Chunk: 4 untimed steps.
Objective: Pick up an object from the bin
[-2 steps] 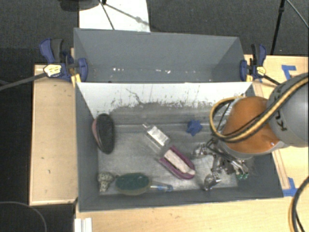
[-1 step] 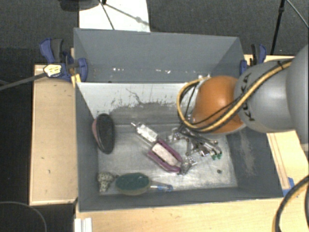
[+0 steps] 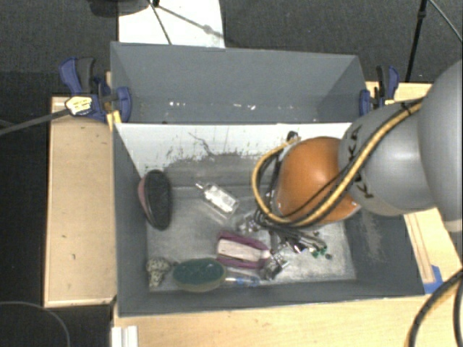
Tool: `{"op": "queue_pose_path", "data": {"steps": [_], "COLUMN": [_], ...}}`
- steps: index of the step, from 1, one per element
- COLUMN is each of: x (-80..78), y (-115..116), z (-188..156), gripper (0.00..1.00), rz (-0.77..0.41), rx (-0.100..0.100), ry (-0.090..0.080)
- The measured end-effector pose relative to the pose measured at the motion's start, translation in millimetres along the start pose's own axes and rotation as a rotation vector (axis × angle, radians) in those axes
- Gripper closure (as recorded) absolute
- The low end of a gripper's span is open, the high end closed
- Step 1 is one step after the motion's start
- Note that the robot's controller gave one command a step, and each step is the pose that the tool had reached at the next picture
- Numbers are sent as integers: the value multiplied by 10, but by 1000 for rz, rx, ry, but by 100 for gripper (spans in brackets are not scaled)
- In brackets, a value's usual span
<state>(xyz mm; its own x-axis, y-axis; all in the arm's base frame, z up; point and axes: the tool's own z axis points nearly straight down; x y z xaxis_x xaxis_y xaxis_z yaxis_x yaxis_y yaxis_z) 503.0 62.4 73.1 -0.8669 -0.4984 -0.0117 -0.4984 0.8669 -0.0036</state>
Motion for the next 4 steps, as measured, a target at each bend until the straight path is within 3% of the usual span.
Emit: {"op": "queue_pose_path", "data": {"steps": [1,2,3,4], "x": [-25,-146,-120,-136], "y": [-11,459,460,457], "z": [-17,-9,10,-6], "gripper": [100,100,0,100], "rz": [-1,13,13,11], "rx": [3,0,-2,-1], "ry": [-9,-2,4,-1]}}
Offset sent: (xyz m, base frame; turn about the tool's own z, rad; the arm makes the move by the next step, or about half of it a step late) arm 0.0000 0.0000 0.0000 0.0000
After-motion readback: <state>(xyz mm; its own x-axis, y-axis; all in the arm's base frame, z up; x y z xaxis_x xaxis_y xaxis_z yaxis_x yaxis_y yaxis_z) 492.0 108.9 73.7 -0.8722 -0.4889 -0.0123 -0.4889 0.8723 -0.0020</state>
